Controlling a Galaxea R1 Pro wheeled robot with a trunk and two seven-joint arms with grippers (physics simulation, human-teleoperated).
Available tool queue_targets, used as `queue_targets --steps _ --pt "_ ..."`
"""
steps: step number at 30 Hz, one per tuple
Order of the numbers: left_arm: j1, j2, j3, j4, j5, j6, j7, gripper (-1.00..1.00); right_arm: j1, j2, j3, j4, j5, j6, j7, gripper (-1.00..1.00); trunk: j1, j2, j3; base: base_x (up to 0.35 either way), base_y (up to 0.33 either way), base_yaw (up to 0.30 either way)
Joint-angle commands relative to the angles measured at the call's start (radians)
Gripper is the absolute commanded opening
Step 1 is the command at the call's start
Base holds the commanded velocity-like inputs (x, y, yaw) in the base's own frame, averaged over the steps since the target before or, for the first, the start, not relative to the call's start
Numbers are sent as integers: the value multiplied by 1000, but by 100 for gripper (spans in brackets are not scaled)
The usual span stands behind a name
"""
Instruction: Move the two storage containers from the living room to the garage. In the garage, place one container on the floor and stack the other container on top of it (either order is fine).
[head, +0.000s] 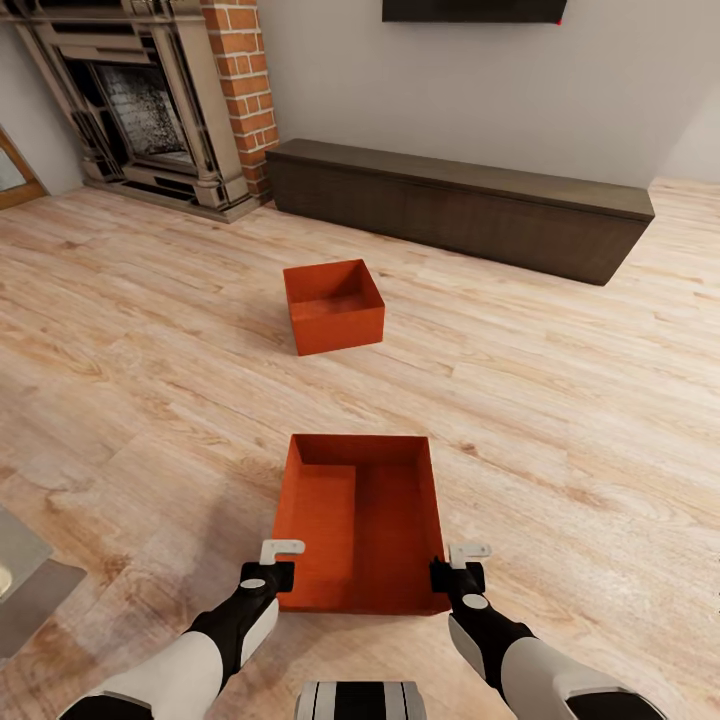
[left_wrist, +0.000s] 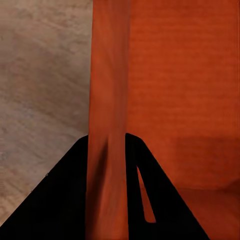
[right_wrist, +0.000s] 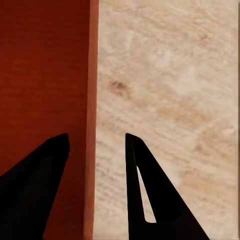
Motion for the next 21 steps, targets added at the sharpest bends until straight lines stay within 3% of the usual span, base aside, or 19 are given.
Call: queue_targets --steps 1,21 --pt "0 1 0 -1 -1 4 10 -100 -1 0 -9 1 3 -3 -9 -100 -4 7 3 0 0 0" --pt "0 2 1 -2 -1 5 9 -100 -1 0 -9 1 4 -3 -9 -100 -81 147 65 0 0 0"
